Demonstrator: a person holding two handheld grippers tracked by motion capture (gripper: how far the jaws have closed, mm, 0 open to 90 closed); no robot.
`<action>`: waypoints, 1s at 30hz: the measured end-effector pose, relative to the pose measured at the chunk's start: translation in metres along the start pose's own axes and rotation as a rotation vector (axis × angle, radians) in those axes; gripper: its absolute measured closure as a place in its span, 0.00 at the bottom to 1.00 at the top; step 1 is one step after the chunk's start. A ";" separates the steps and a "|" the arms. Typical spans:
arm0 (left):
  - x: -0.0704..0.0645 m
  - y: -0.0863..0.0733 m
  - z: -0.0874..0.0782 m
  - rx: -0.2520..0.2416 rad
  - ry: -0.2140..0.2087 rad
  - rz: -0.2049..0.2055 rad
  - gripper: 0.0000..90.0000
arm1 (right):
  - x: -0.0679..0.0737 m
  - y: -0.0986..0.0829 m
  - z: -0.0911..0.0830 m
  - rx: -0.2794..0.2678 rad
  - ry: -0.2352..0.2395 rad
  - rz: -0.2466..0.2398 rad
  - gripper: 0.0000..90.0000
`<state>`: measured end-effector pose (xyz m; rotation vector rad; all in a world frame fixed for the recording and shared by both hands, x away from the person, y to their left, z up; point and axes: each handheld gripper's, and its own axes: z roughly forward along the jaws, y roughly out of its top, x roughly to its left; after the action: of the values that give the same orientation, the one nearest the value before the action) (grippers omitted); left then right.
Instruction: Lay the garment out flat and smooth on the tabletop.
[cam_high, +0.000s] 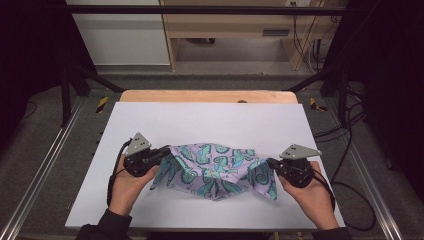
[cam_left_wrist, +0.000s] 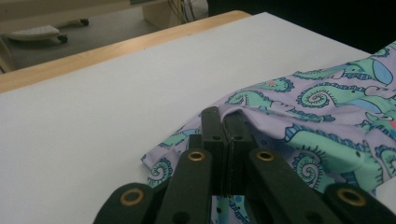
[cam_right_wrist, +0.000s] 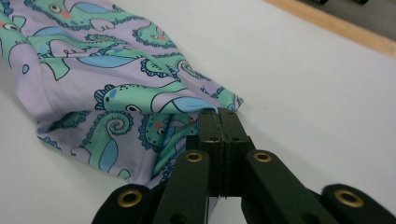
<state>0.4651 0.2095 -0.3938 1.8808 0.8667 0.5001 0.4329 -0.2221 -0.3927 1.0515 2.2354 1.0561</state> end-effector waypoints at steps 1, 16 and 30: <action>0.001 -0.001 0.001 0.004 0.003 -0.002 1.00 | -0.002 -0.004 0.003 -0.001 0.006 0.010 1.00; 0.025 0.037 -0.002 -0.038 0.039 -0.051 1.00 | -0.024 0.033 0.004 -0.151 0.026 0.079 1.00; 0.033 0.057 0.000 -0.066 0.054 -0.068 1.00 | -0.036 0.058 -0.003 -0.201 0.001 0.104 1.00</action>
<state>0.5069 0.2184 -0.3442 1.7788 0.9361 0.5332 0.4788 -0.2280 -0.3422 1.0886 2.0429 1.2949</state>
